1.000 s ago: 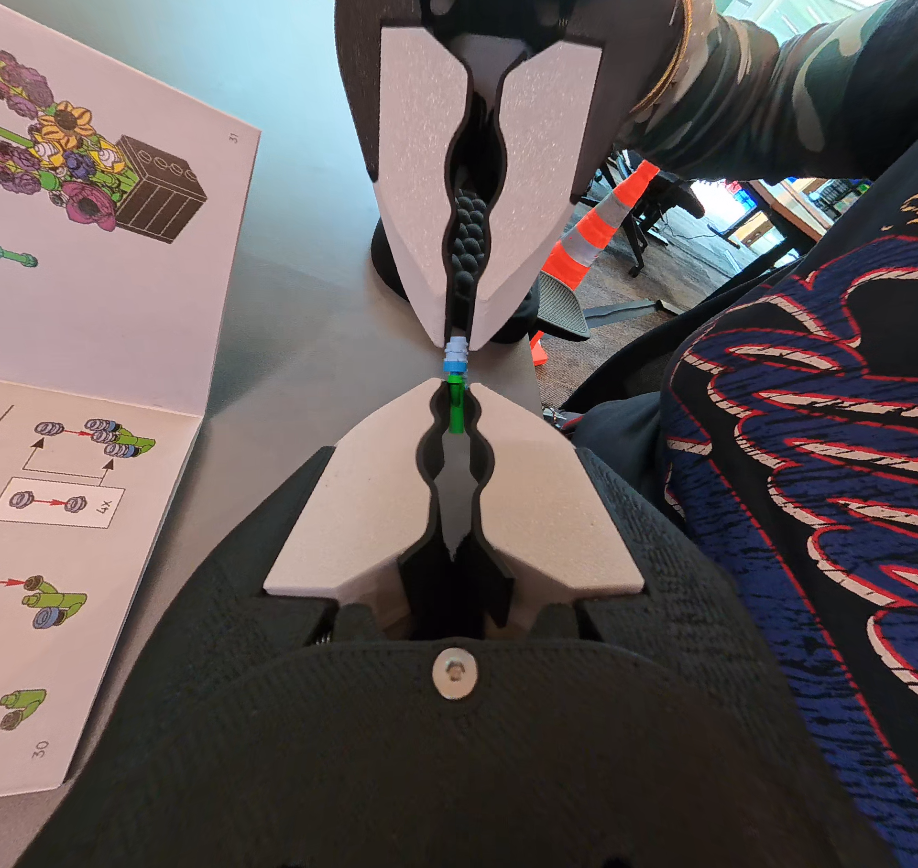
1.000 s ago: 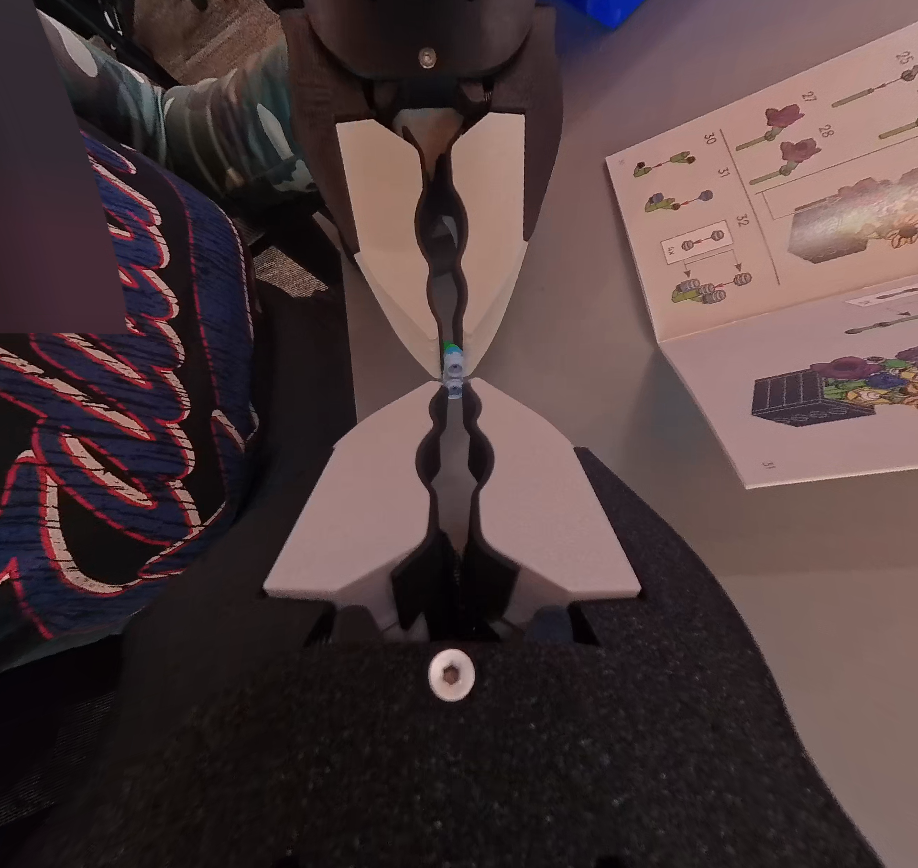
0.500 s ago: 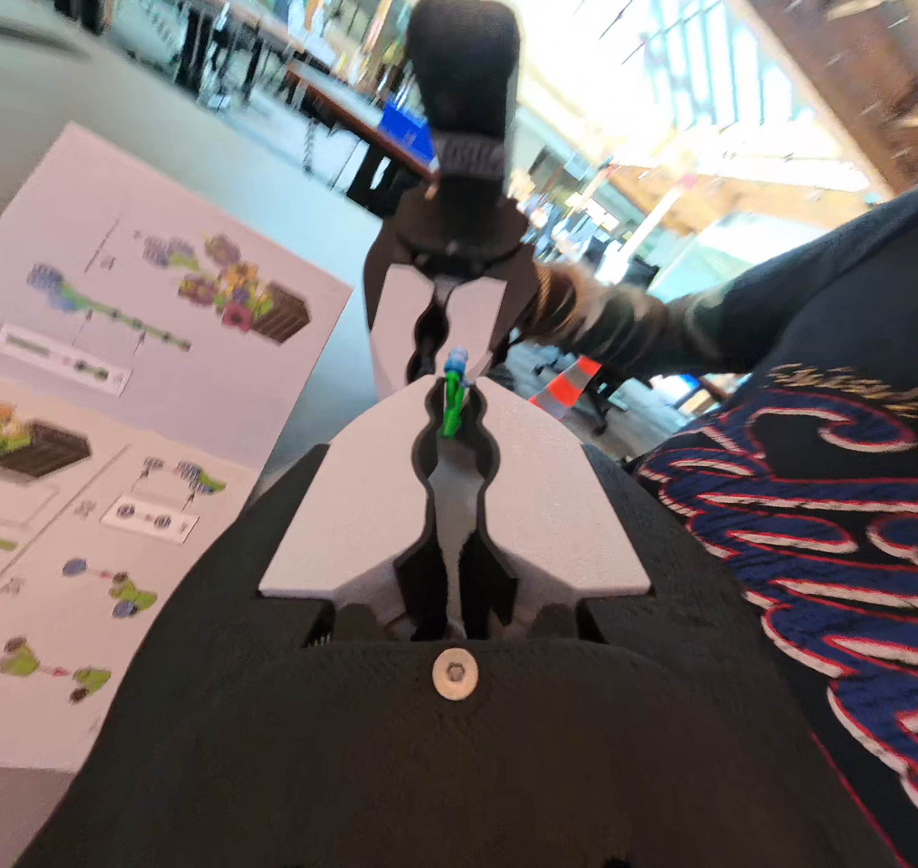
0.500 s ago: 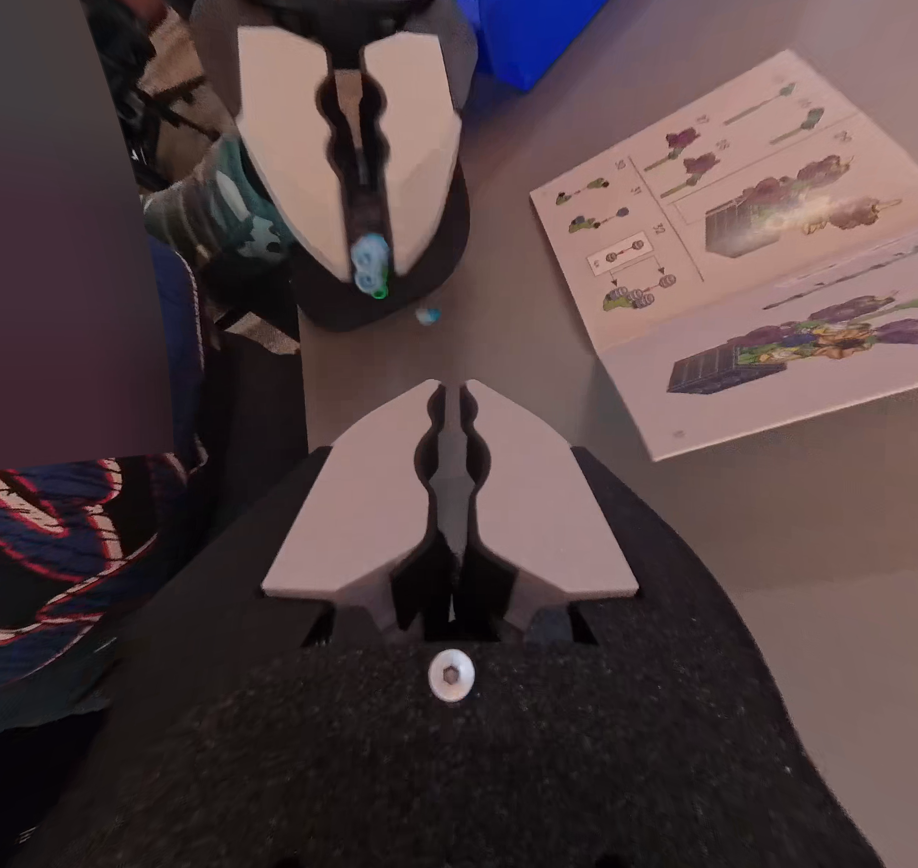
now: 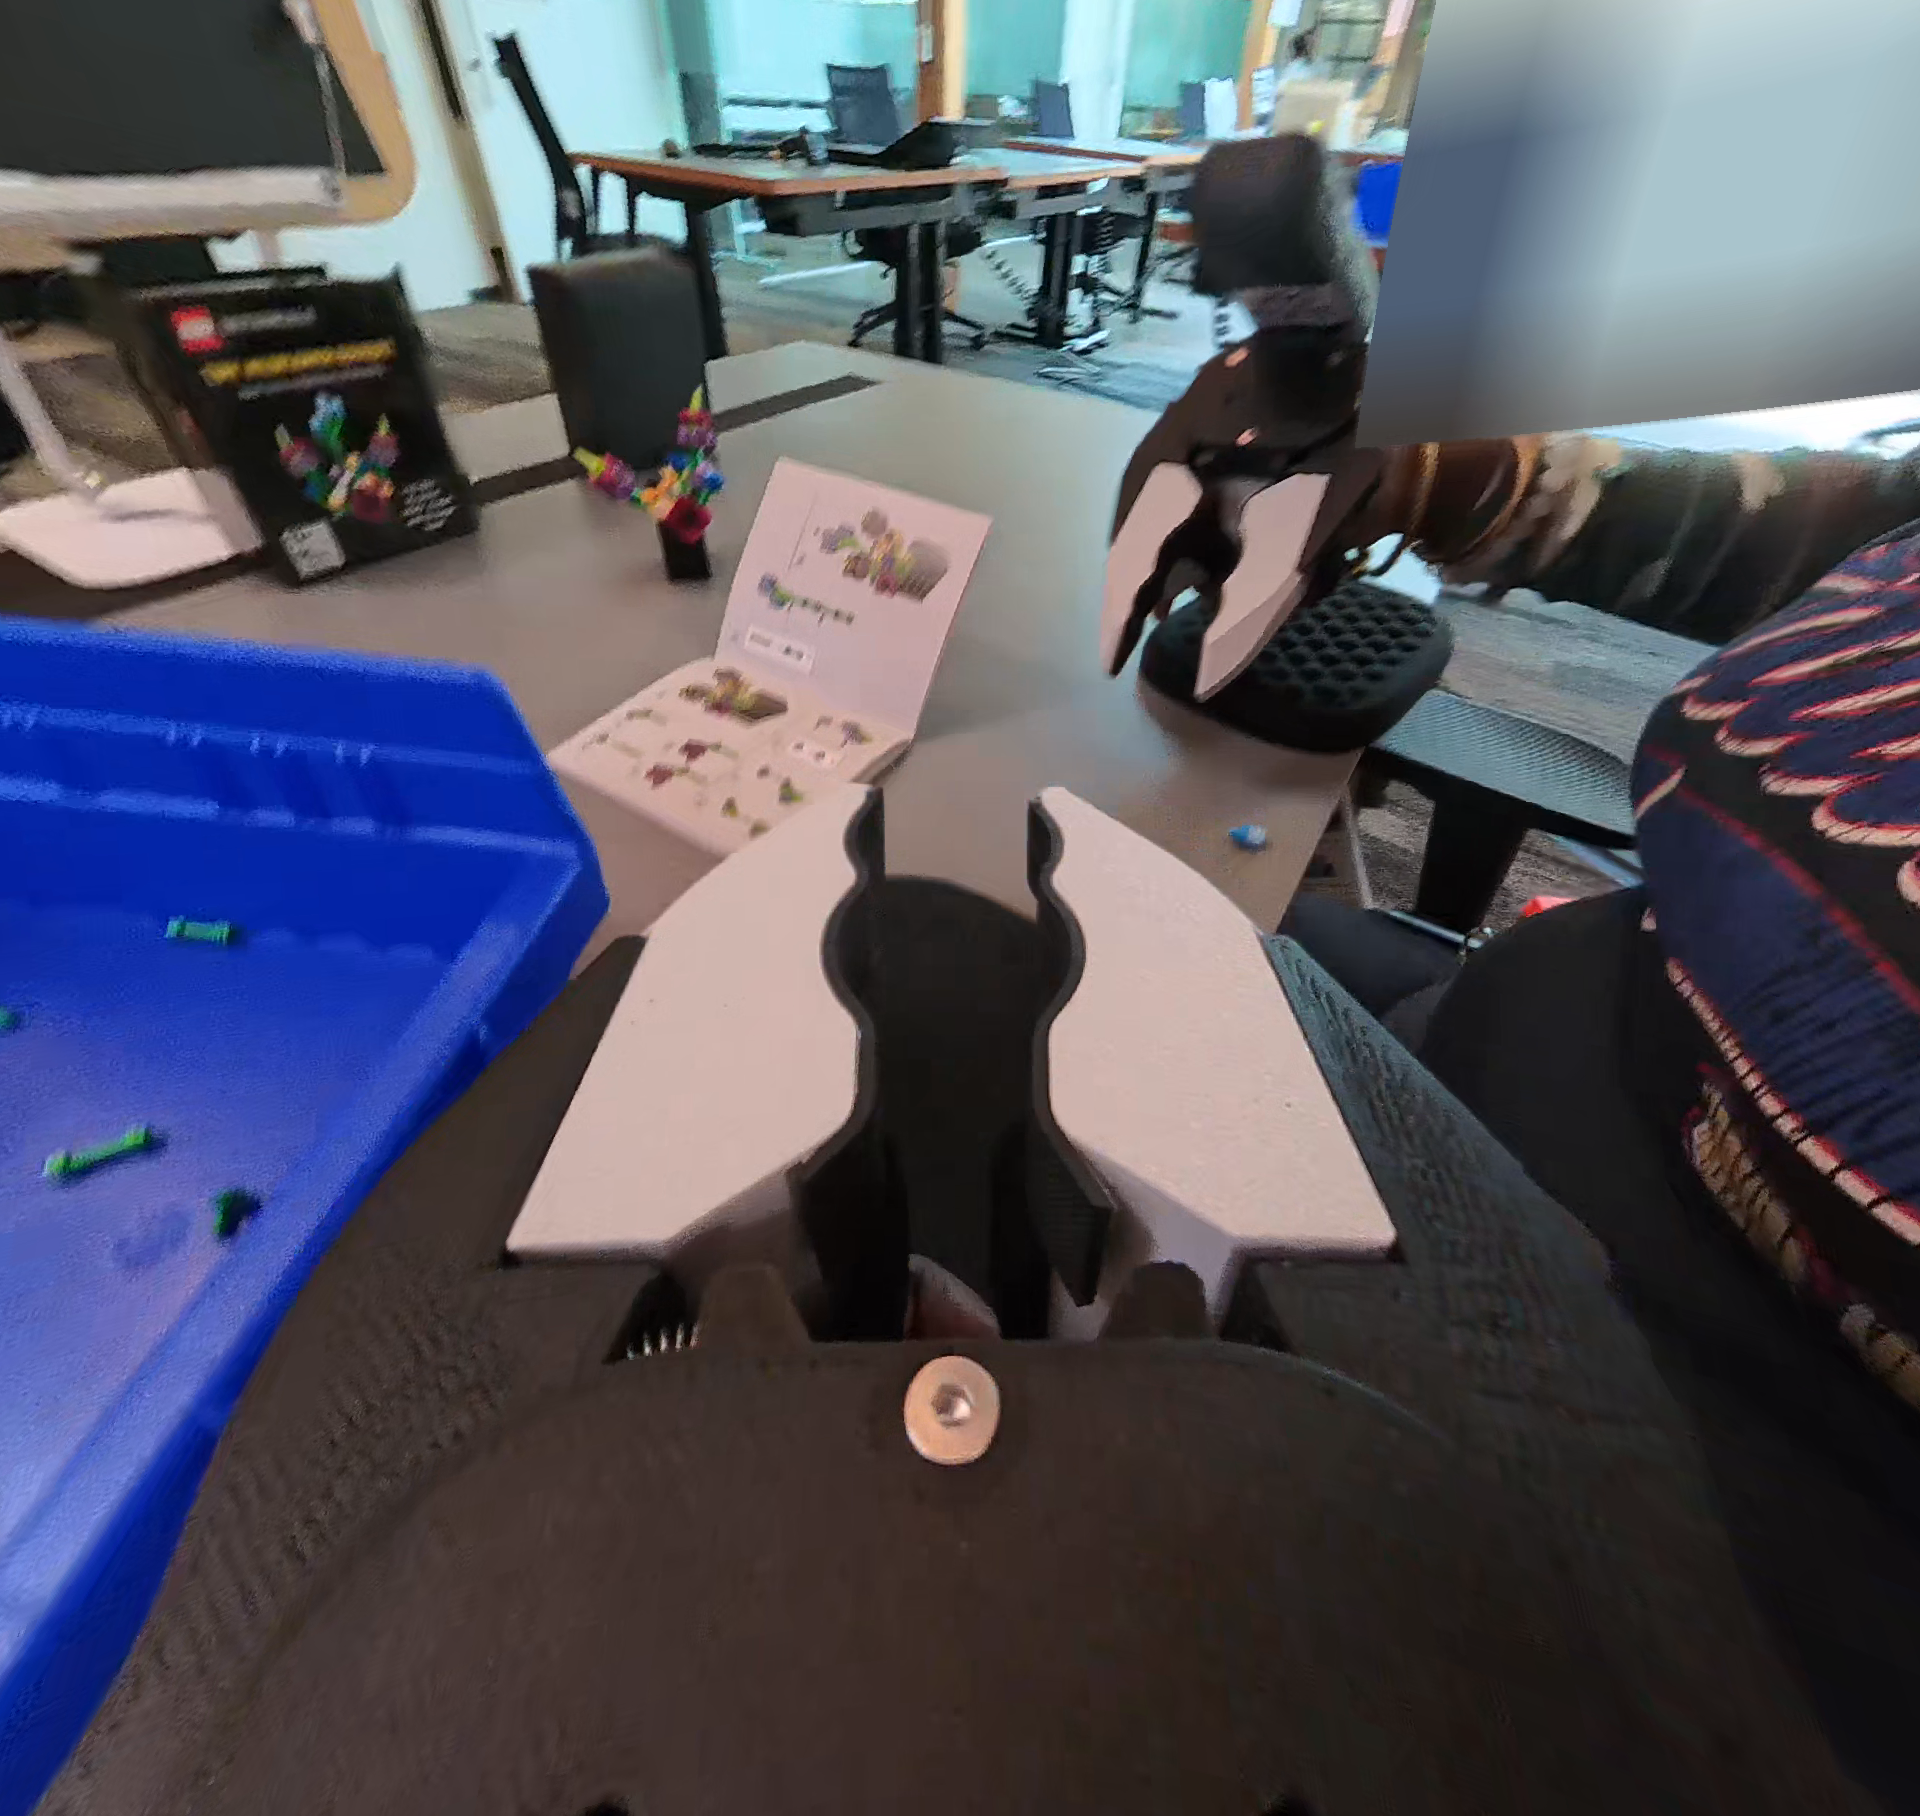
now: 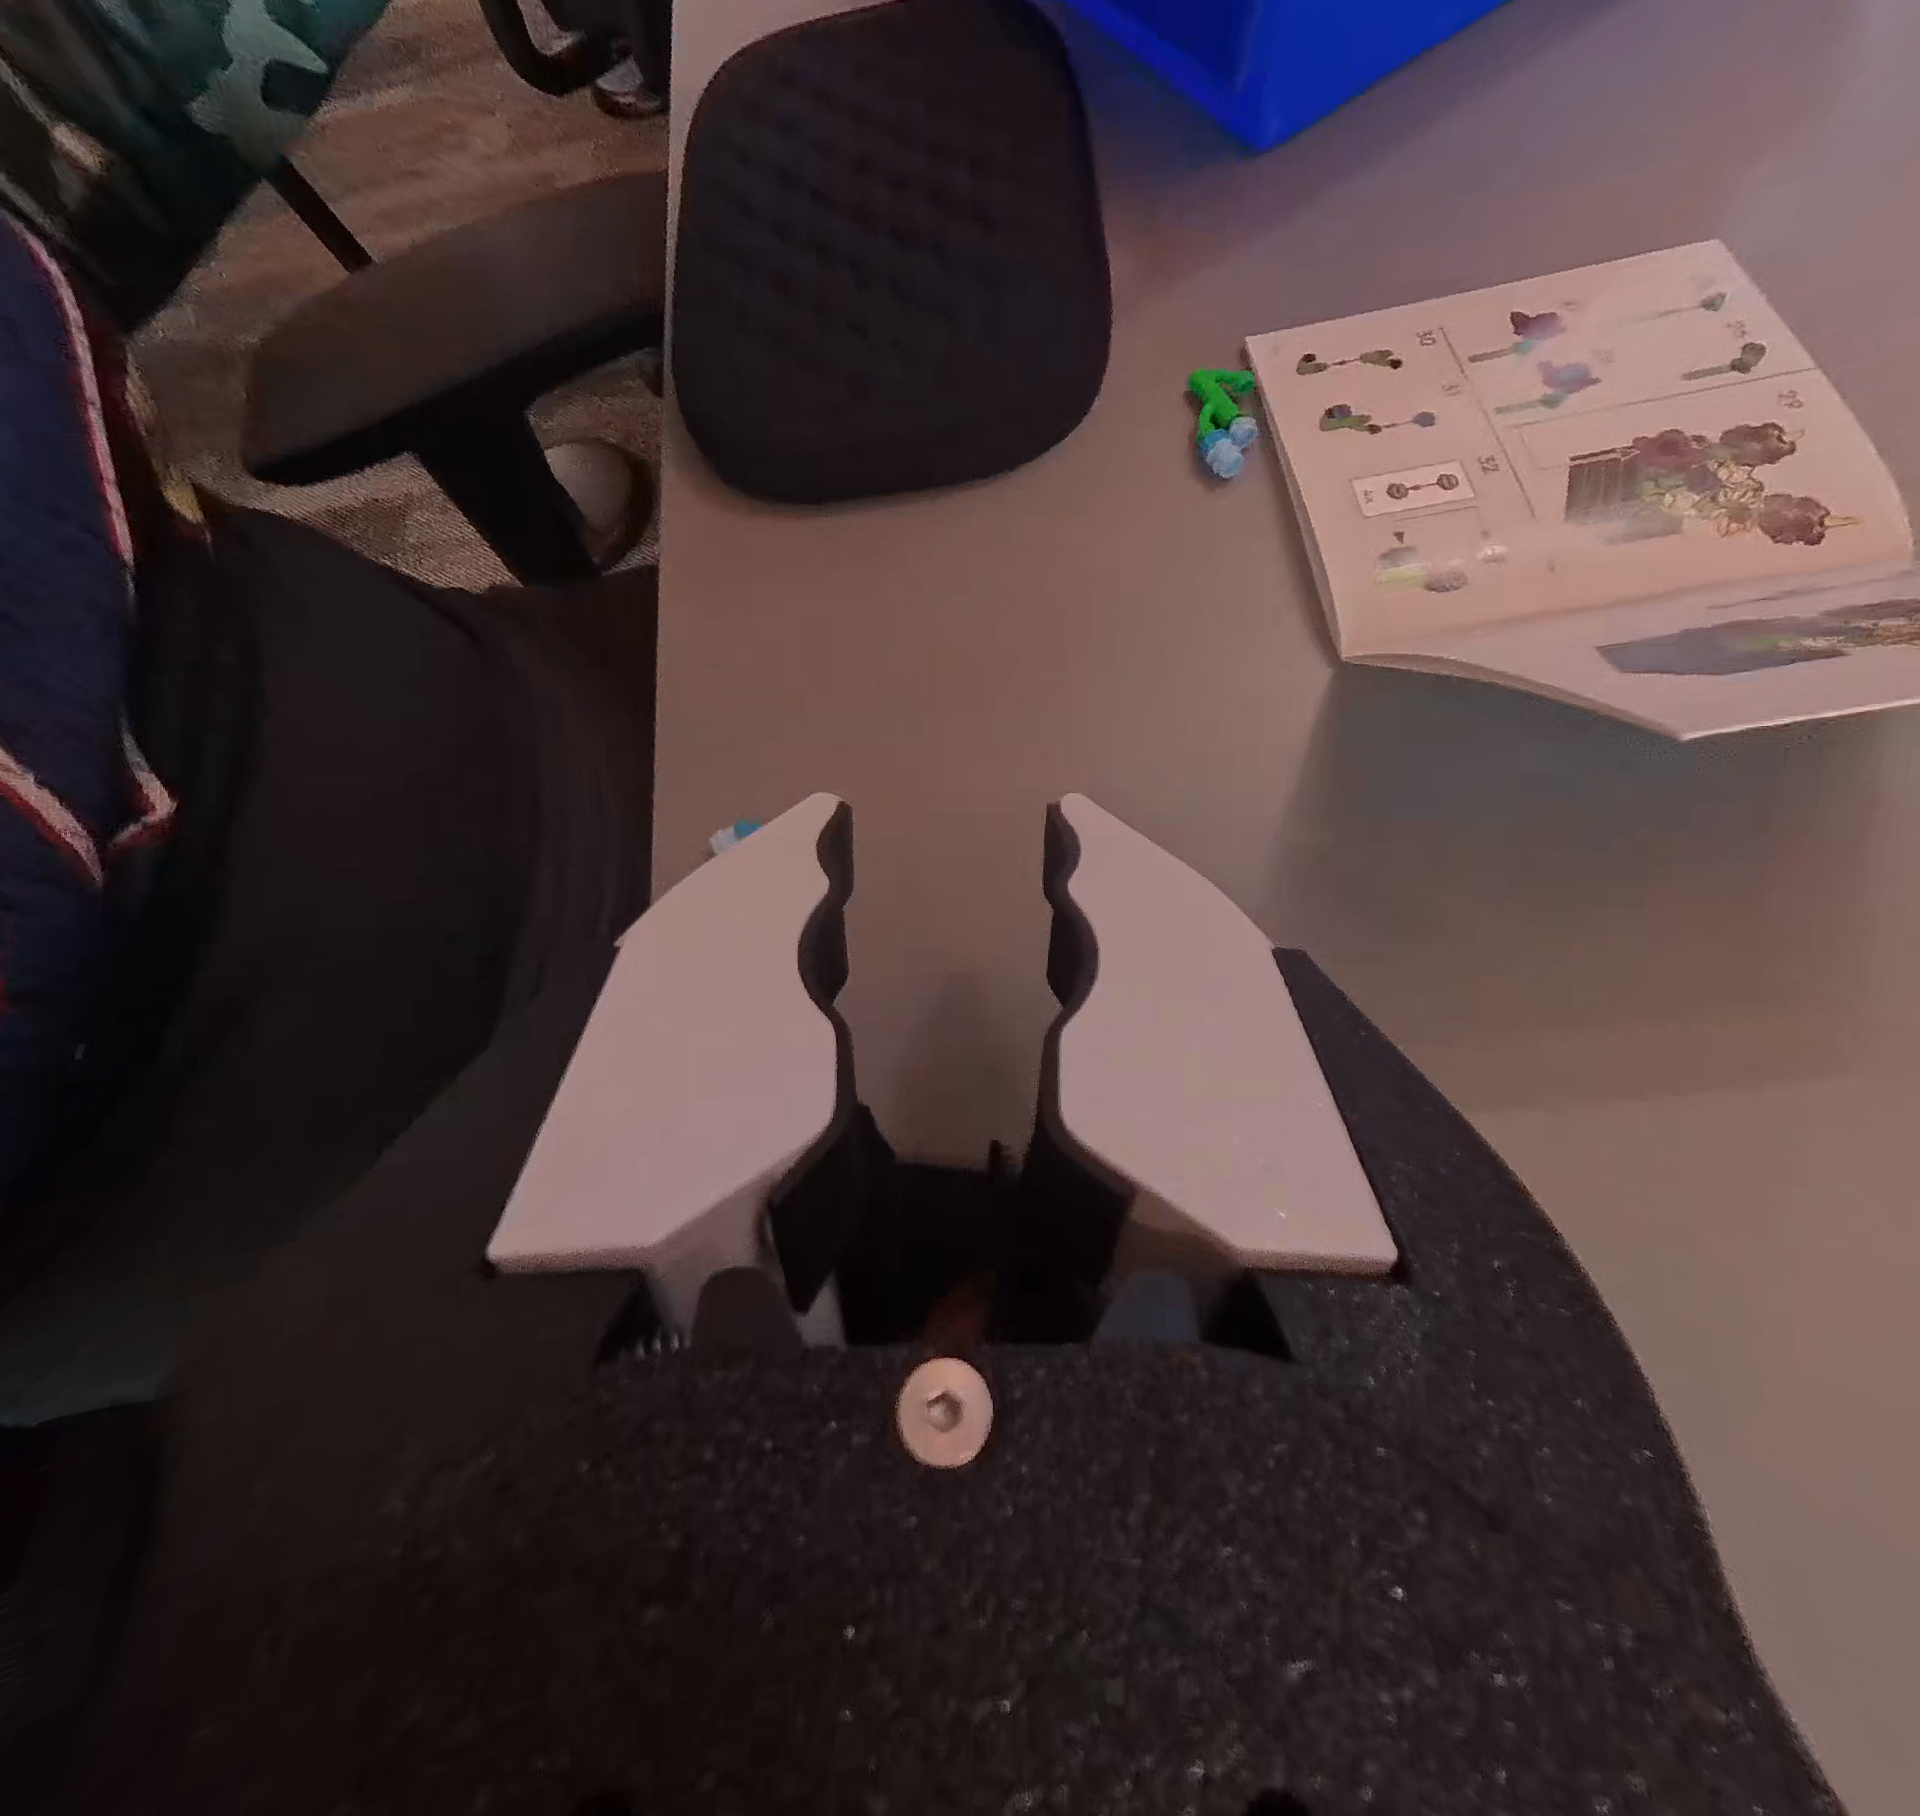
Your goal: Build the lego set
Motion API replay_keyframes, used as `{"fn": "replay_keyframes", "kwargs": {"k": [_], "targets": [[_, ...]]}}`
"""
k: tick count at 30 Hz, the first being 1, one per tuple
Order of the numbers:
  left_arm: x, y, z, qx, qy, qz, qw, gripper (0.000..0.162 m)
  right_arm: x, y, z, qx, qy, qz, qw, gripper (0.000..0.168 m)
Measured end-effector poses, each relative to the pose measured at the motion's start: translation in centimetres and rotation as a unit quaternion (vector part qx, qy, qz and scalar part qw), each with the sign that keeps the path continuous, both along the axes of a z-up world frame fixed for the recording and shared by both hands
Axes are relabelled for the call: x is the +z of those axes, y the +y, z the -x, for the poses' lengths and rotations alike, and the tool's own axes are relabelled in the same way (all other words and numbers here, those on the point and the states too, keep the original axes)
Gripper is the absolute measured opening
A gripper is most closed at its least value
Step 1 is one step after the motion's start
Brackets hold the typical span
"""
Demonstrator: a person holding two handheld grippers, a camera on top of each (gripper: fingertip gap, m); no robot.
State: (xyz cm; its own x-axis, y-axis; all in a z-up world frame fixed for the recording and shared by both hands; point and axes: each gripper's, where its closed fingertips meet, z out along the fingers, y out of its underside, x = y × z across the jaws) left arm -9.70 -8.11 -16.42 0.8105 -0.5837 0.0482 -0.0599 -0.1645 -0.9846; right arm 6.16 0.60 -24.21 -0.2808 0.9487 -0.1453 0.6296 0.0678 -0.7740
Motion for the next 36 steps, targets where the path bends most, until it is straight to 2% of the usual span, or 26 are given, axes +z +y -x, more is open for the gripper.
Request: {"fn": "replay_keyframes", "kwargs": {"k": [7, 12, 19, 22, 26, 30, 36], "targets": [[-4.5, -1.4, -0.9, 0.024, -0.014, 0.046, 0.999, 0.029, 0.0, -2.0, -0.8, 0.013, 0.024, -0.031, 0.999, 0.035], [-4.2, 0.1, -1.5, 0.05, -0.065, -0.011, 0.997, 0.028, 0.4, -1.7, -0.2, -0.011, 0.08, -0.024, 0.996, 0.035], [-5.4, 1.2, -2.7, 0.028, -0.07, 0.038, 0.996, 0.028, 1.5, 0.1, -0.3, -0.06, 0.139, -0.032, 0.988, 0.037], [-5.5, 1.4, -2.9, 0.024, -0.084, 0.045, 0.995, 0.027, 1.5, 0.0, -0.4, -0.056, 0.144, -0.034, 0.987, 0.04], [-5.4, 1.3, -3.1, 0.006, -0.098, 0.049, 0.994, 0.026, 1.6, -1.4, -0.8, -0.005, 0.148, -0.018, 0.989, 0.05], [-5.1, 1.4, -2.7, -0.006, -0.147, 0.073, 0.986, 0.024, 1.8, -1.6, -0.9, 0.015, 0.139, 0.046, 0.989, 0.049], [-5.3, 1.6, -2.6, -0.007, -0.154, 0.087, 0.984, 0.023, 1.0, -0.8, -0.3, -0.006, 0.103, 0.104, 0.989, 0.044]]}}
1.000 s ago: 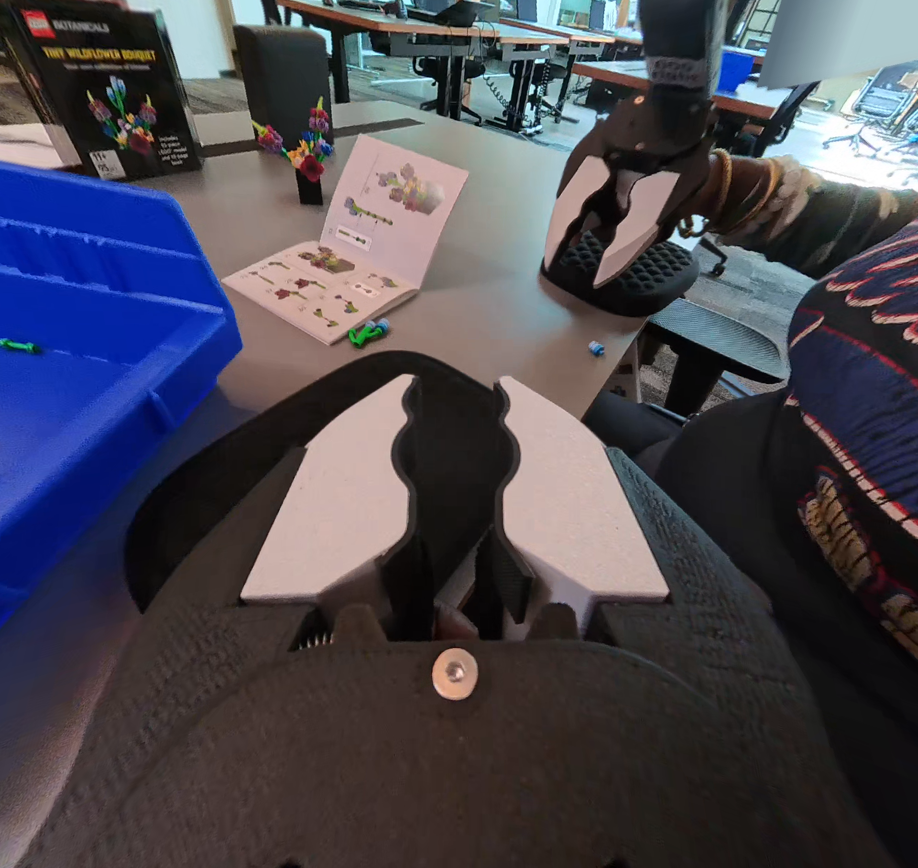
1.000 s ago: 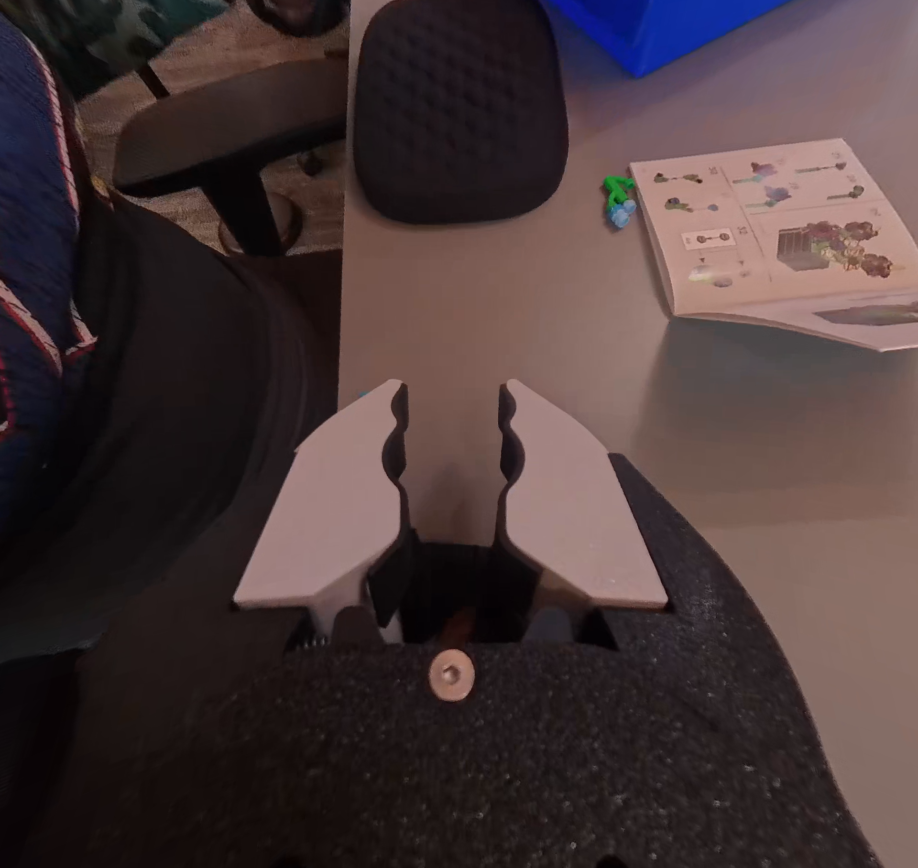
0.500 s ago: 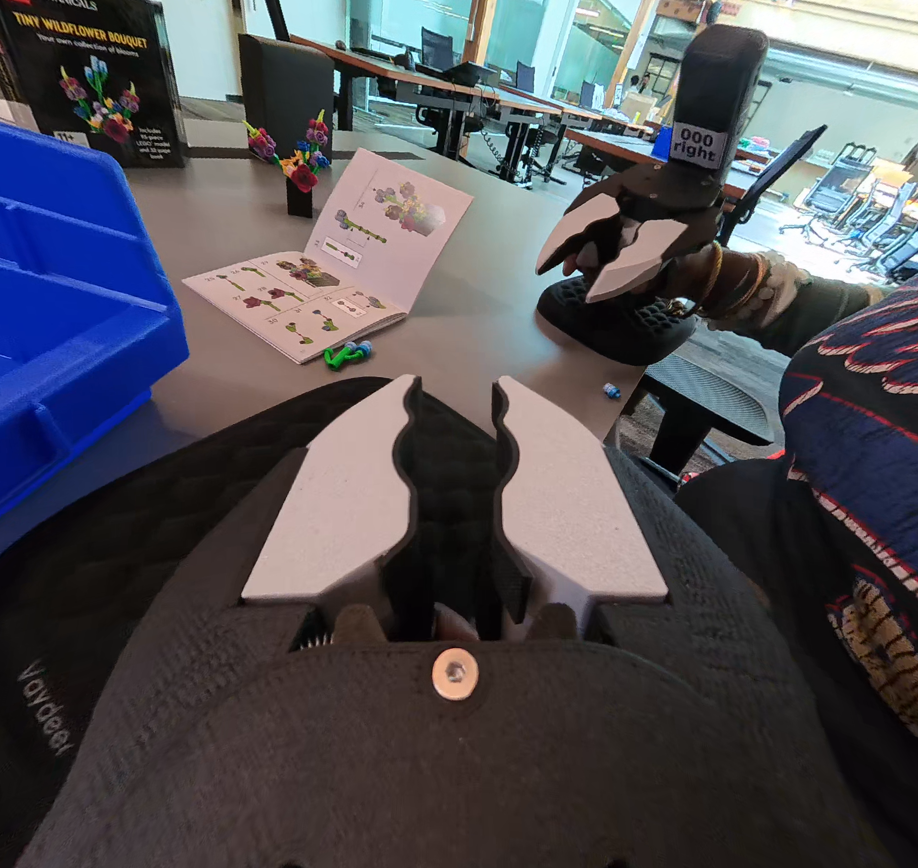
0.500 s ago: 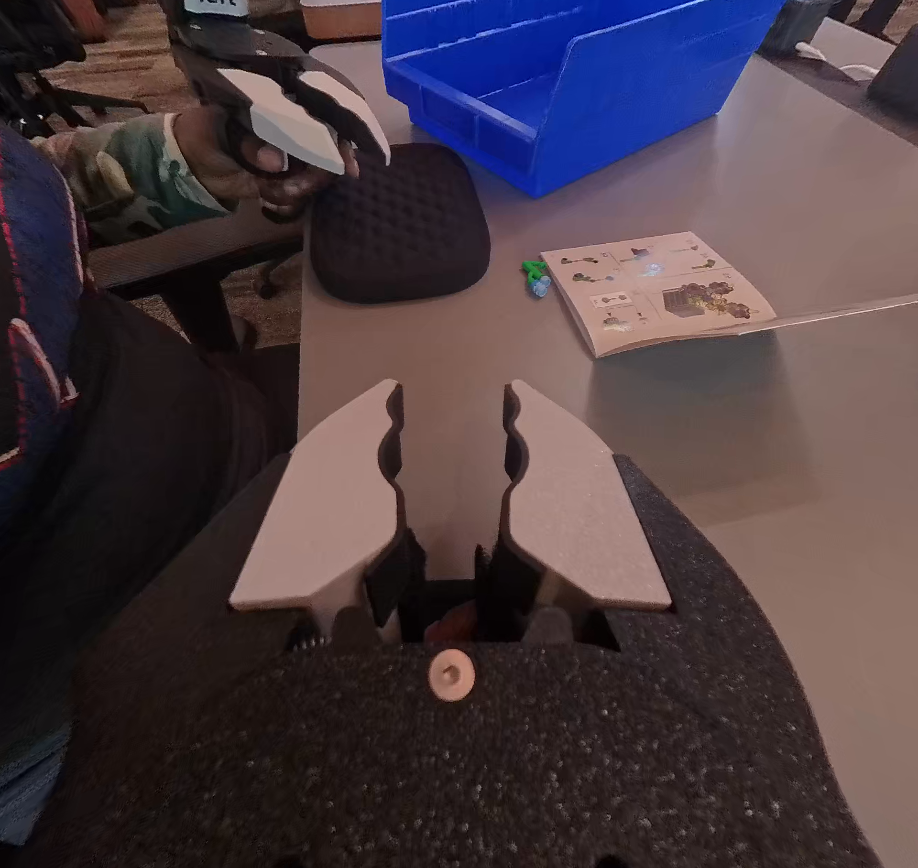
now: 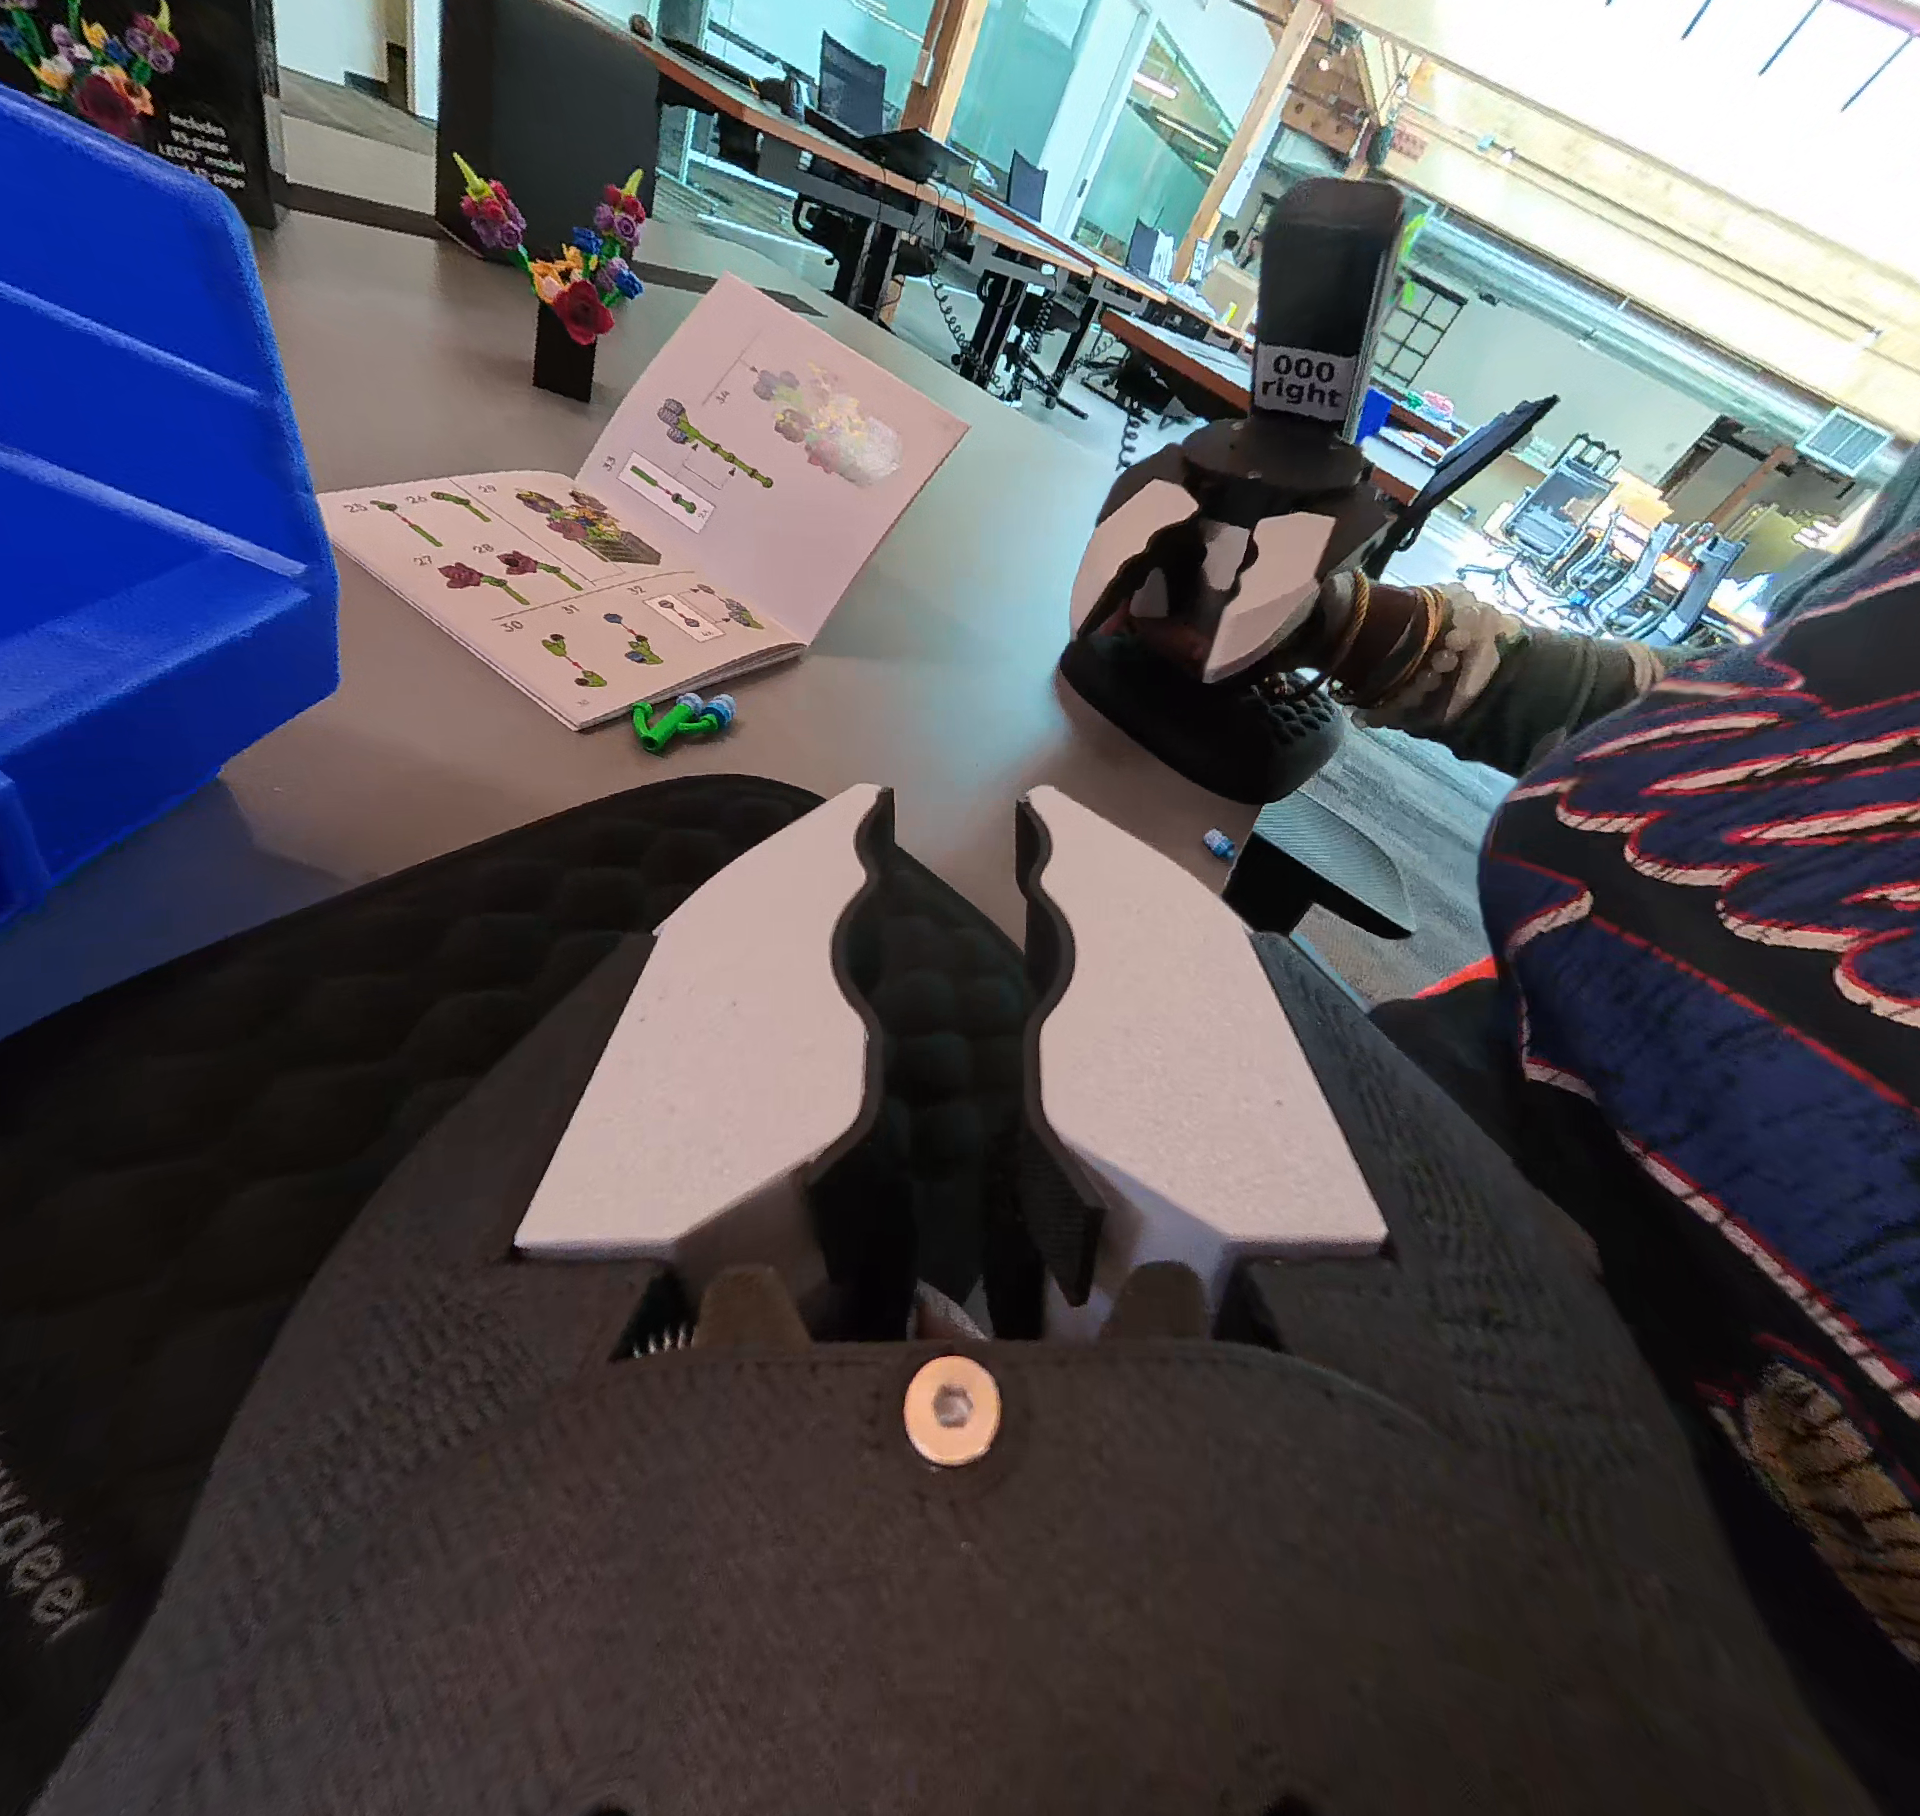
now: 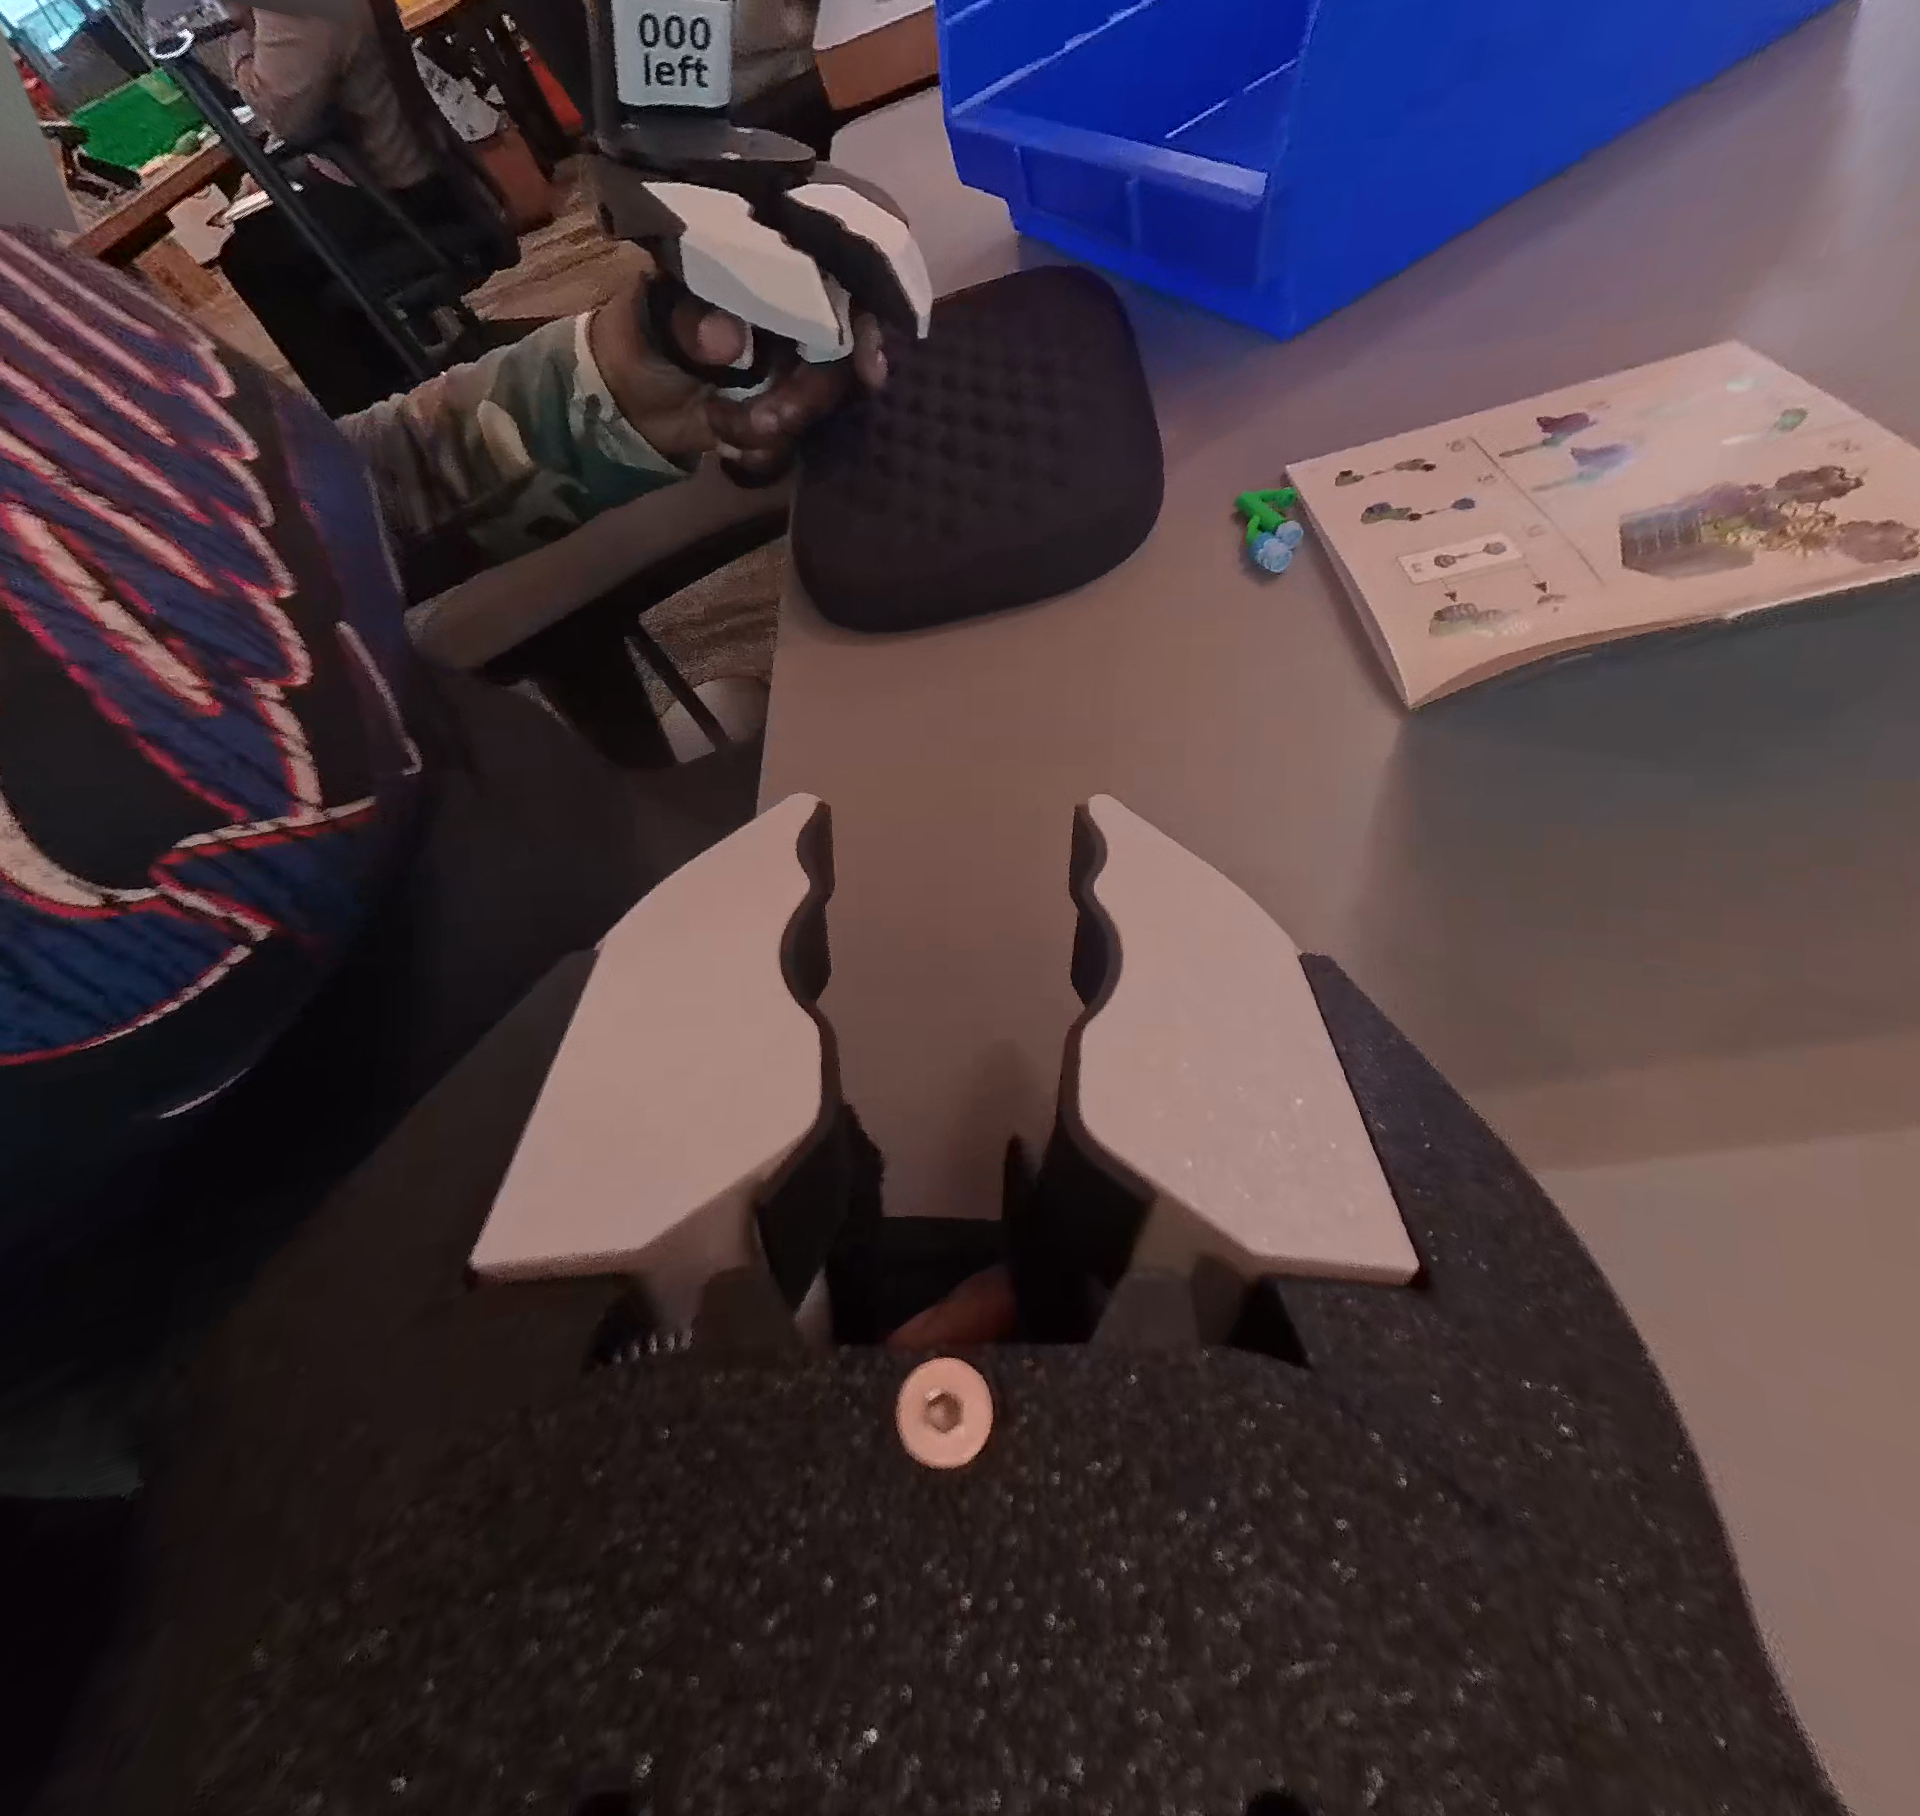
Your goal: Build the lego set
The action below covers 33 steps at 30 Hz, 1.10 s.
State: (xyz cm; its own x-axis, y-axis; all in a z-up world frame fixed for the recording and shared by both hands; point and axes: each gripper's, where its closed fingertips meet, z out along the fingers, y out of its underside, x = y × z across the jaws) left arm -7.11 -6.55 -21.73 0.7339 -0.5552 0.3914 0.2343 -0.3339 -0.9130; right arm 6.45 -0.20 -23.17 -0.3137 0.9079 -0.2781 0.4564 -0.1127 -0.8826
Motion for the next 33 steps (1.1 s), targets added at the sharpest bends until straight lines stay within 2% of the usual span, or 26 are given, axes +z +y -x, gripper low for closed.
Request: {"fn": "replay_keyframes", "kwargs": {"k": [7, 15, 19, 24, 29, 33], "targets": [[0.3, -0.2, 0.0, 0.01, 0.011, -0.022, 1.0, 0.023, 0.3, 0.1, 0.0, -0.011, 0.023, -0.024, 0.999, 0.042], [0.5, -0.8, 0.8, 0.073, 0.03, -0.063, 0.995, 0.032, 1.7, 0.4, -0.5, -0.055, 0.092, -0.099, 0.989, 0.042], [-0.4, -3.7, -0.1, 0.135, 0.049, -0.09, 0.986, 0.045, 1.7, 0.1, -0.6, -0.061, 0.108, -0.154, 0.98, 0.043], [-1.8, -9.5, -0.7, 0.206, 0.095, -0.094, 0.969, 0.047, 1.5, -0.1, -0.7, -0.066, 0.115, -0.203, 0.97, 0.043], [-4.3, -13.0, 0.3, 0.262, 0.07, -0.025, 0.962, 0.048, 1.4, -0.4, -0.7, -0.064, 0.121, -0.24, 0.961, 0.042], [-6.9, -14.3, 1.6, 0.3, 0.132, 0.034, 0.944, 0.048, 2.0, -0.4, -1.0, -0.065, 0.14, -0.221, 0.963, 0.041]]}}
